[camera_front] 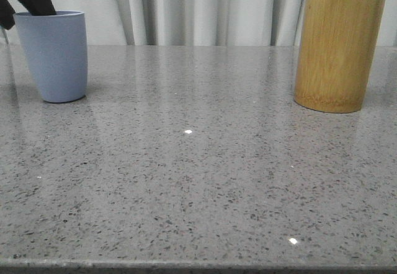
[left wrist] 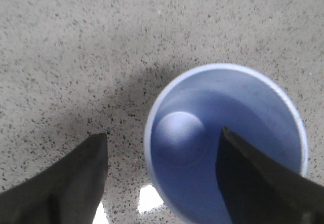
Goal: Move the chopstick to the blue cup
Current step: 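Lower the left gripper onto the light blue cup rim and grasp it, then carry the blue cup with the left gripper toward the table center, set down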
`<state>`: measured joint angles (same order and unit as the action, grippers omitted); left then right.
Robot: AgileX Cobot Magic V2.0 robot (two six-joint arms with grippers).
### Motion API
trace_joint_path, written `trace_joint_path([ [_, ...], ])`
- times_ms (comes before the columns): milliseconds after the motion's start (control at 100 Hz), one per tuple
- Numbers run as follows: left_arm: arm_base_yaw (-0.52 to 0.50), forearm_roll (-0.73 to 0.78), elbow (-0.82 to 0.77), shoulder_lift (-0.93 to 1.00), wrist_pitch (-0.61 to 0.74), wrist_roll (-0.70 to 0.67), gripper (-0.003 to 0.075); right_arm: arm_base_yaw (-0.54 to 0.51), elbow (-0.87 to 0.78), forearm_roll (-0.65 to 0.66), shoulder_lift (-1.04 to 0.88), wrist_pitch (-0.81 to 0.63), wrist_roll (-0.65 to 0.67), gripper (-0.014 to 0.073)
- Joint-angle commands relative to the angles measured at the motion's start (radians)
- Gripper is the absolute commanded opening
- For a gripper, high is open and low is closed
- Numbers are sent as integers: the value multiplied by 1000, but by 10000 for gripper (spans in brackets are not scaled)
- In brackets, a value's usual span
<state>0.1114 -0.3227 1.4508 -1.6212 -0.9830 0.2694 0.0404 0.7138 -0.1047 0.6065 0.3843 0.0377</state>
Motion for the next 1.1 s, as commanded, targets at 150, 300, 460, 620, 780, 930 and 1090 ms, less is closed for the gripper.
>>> trace_joint_path([
  [150, 6, -15, 34, 23, 9, -24, 420, -5, 36, 0, 9, -85, -3, -60],
  [300, 6, -8, 34, 23, 2, -24, 375, -5, 36, 0, 9, -84, -3, -60],
  [460, 6, -8, 34, 23, -9, -26, 256, -5, 36, 0, 9, -84, -3, -60],
  [620, 6, -8, 34, 23, -9, -39, 81, -5, 36, 0, 9, -84, -3, -60],
  [780, 6, -8, 36, 23, -9, -54, -19, -5, 36, 0, 9, -84, -3, -60],
  [930, 6, -55, 71, 17, -27, -54, -19, -5, 36, 0, 9, -84, -3, -60],
  [1090, 73, -46, 160, -18, -69, -54, -19, -5, 36, 0, 9, -84, -3, -60],
])
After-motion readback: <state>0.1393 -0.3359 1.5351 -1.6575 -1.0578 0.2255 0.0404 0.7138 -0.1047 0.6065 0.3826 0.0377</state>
